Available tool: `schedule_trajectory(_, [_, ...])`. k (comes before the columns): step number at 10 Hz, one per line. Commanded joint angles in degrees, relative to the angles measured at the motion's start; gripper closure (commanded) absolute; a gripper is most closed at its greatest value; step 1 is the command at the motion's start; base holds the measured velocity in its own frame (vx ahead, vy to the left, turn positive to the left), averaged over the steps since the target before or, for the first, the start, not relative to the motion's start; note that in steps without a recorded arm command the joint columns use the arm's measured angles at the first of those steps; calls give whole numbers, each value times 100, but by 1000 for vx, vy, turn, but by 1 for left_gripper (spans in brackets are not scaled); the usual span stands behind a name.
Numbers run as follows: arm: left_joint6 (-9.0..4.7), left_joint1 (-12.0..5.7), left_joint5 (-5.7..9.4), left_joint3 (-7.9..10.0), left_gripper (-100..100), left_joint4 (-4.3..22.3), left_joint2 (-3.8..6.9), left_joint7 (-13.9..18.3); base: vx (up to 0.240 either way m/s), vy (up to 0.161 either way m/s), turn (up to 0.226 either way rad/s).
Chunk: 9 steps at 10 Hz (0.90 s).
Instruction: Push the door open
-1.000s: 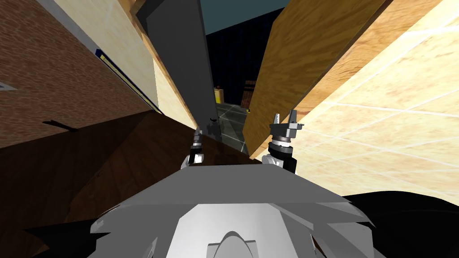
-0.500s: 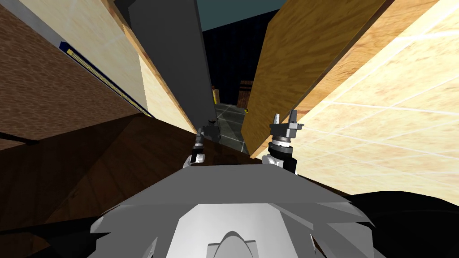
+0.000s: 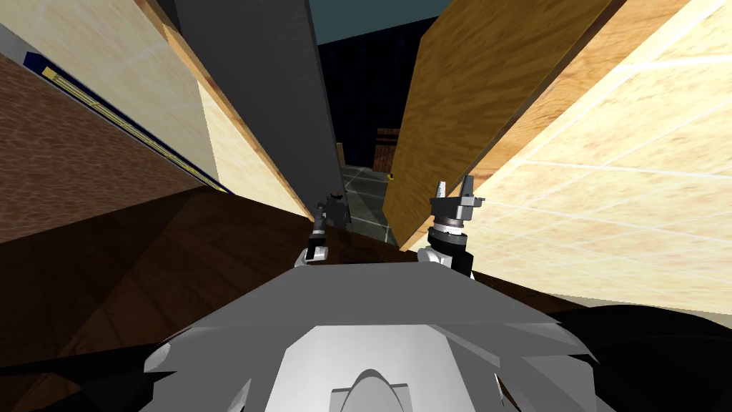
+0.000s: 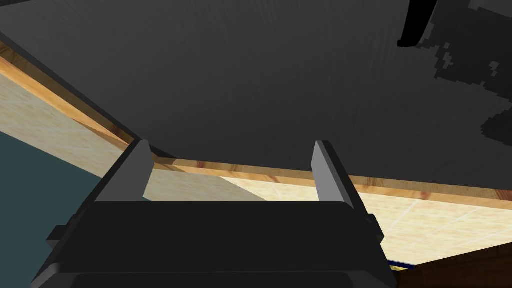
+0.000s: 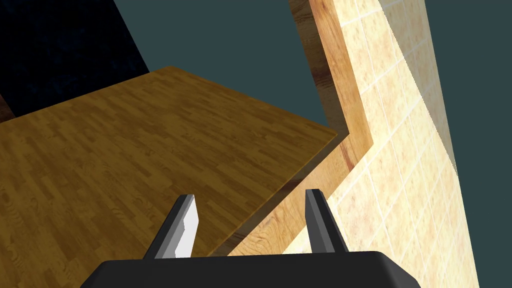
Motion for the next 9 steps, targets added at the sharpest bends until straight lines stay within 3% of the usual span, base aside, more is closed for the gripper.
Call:
schedule_trajectory(1, [-30,-74,11,6,-100,187,-20,-12,22,106,-130])
schedule_trajectory(9, [-142,-401,76,41,-100,1070,-124,-30,39,119,-140])
